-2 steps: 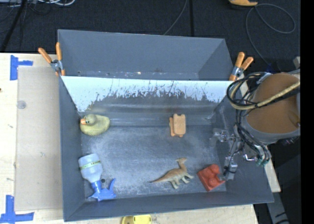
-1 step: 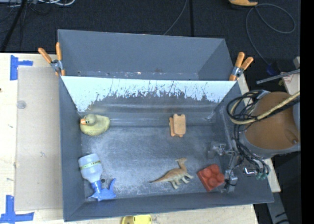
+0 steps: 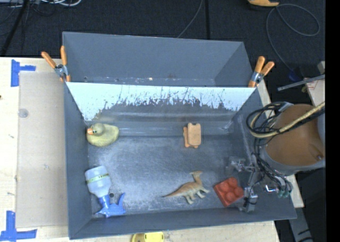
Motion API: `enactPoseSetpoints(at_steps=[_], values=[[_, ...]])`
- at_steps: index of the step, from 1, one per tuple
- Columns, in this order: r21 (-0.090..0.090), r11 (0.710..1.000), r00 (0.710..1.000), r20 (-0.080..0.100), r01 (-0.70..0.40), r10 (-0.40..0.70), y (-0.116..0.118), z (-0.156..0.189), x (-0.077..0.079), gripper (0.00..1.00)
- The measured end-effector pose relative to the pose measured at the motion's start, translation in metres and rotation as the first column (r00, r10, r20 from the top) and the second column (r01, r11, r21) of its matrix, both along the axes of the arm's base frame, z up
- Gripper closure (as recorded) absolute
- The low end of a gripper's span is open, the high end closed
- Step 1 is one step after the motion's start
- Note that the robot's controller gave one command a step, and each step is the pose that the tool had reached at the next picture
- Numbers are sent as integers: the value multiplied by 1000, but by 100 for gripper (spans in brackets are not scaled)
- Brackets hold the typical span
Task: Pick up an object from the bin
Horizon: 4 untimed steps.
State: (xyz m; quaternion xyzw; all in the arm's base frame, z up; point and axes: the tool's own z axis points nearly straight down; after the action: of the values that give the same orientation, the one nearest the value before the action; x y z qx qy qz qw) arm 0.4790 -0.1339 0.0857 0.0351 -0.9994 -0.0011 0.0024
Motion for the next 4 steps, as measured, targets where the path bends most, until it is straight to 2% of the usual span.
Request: enactPoseSetpoints(at_steps=[1,2,3,4], values=[[-1,995,995,6,-97,97,-1,14,-8,0],[-4,992,992,21,-122,122,0,-13,1,0],[-5,999,999,23,-45,45,2,-13,-3,100],[-5,999,999,23,-46,46,2,-13,-3,100]])
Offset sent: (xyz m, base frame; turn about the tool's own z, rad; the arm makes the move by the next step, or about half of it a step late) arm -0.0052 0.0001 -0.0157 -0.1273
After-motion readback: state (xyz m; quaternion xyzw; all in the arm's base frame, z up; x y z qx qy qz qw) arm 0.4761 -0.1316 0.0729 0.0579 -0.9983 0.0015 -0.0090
